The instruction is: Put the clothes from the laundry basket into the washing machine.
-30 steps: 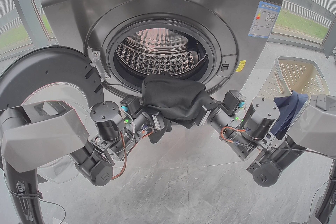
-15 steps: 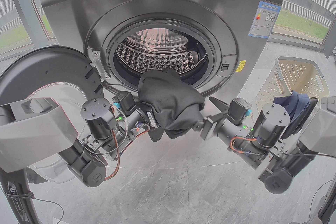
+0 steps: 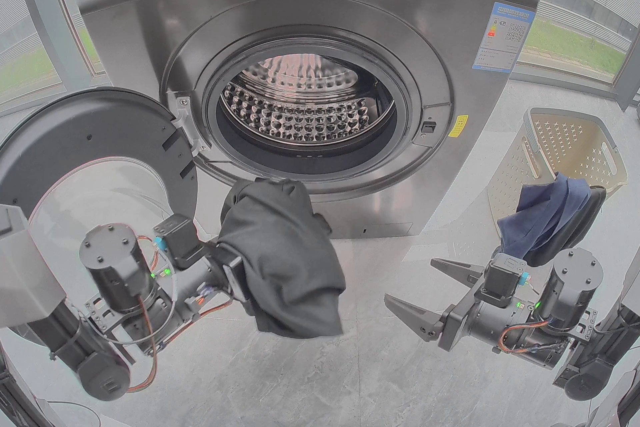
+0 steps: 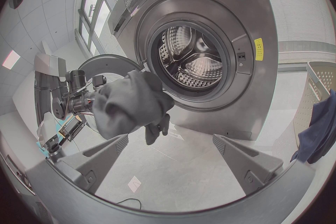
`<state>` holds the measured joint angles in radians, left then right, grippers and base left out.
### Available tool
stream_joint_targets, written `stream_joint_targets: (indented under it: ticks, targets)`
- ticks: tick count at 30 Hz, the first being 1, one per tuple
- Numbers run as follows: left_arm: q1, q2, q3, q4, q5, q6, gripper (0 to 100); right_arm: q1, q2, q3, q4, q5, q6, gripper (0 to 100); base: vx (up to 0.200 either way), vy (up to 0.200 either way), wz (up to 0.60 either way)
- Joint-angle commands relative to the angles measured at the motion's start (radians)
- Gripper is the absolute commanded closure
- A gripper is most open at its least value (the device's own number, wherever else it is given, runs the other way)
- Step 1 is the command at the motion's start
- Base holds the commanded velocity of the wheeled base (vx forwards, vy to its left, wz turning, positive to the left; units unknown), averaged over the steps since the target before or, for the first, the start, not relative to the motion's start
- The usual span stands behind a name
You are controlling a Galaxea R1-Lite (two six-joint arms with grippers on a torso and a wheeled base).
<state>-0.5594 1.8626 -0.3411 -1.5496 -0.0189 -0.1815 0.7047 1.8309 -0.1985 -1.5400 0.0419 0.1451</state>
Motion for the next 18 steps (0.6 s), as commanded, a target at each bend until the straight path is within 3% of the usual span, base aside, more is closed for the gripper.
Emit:
stream_joint_targets:
  ticks: [1, 2, 3, 5, 18]
  targets:
    - [-0.013, -0.134, 0.128, 0.002, -0.03, 0.014, 100, -0.007, -0.007, 0.022, -0.003, -0.007, -0.001, 0, 0.0, 0.0, 0.0]
    - [-0.013, -0.134, 0.128, 0.002, -0.03, 0.014, 100, -0.007, -0.007, 0.022, -0.003, -0.007, -0.001, 0, 0.0, 0.0, 0.0]
    - [-0.008, -0.131, 0.126, 0.0, -0.027, 0.025, 100, -0.013, 0.002, -0.012, -0.003, -0.077, 0.001, 0, 0.0, 0.0, 0.0]
    - [-0.004, -0.138, 0.131, 0.0, -0.029, 0.025, 100, -0.014, -0.004, -0.025, -0.002, -0.102, 0.001, 0, 0.0, 0.0, 0.0]
    - [-0.011, -0.106, 0.139, 0.002, -0.044, 0.027, 100, -0.073, 0.01, -0.085, -0.002, -0.114, 0.007, 0, 0.0, 0.0, 0.0]
